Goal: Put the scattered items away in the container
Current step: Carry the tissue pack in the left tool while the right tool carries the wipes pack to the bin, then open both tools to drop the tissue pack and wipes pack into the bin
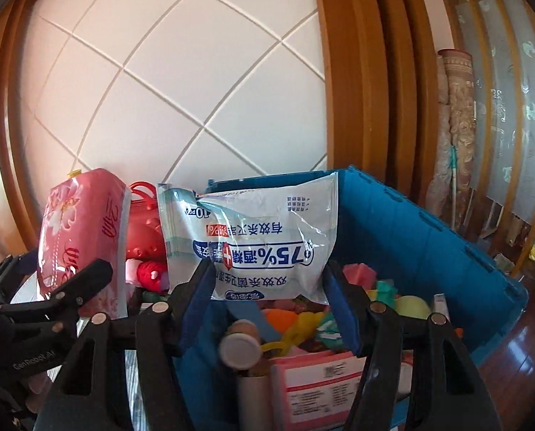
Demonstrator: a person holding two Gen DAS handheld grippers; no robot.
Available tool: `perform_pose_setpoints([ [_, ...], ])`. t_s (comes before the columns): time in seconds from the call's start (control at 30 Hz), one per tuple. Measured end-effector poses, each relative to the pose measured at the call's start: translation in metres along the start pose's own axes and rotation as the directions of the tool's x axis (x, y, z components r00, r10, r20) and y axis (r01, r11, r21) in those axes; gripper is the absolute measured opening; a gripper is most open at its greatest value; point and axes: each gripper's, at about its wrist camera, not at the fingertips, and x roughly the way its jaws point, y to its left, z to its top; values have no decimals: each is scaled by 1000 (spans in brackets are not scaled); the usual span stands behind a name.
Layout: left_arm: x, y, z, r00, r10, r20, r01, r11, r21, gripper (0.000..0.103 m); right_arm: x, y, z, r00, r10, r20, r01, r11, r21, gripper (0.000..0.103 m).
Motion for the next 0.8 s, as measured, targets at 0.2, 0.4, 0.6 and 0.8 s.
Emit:
perform_pose_setpoints([
  [0.2, 14, -71, 9, 999, -25, -33, 27, 997, 69, 98, 2, -62, -3, 1000, -30, -3, 30, 998, 61, 61],
  [0.4, 33, -98, 7, 996, -19, -89, 28, 995, 100, 99, 8, -94, -11, 999, -37, -23, 40, 995, 95, 61],
  [0.6, 38, -102, 3, 995, -7, -102, 19, 993, 116, 100, 19, -101, -14, 998, -40, -49, 44, 994, 103, 61],
  [0.8, 36, -102, 2, 996, -2, -93, 15, 991, 135, 102, 29, -103, -14, 997, -39, -67, 46, 992, 115, 64],
])
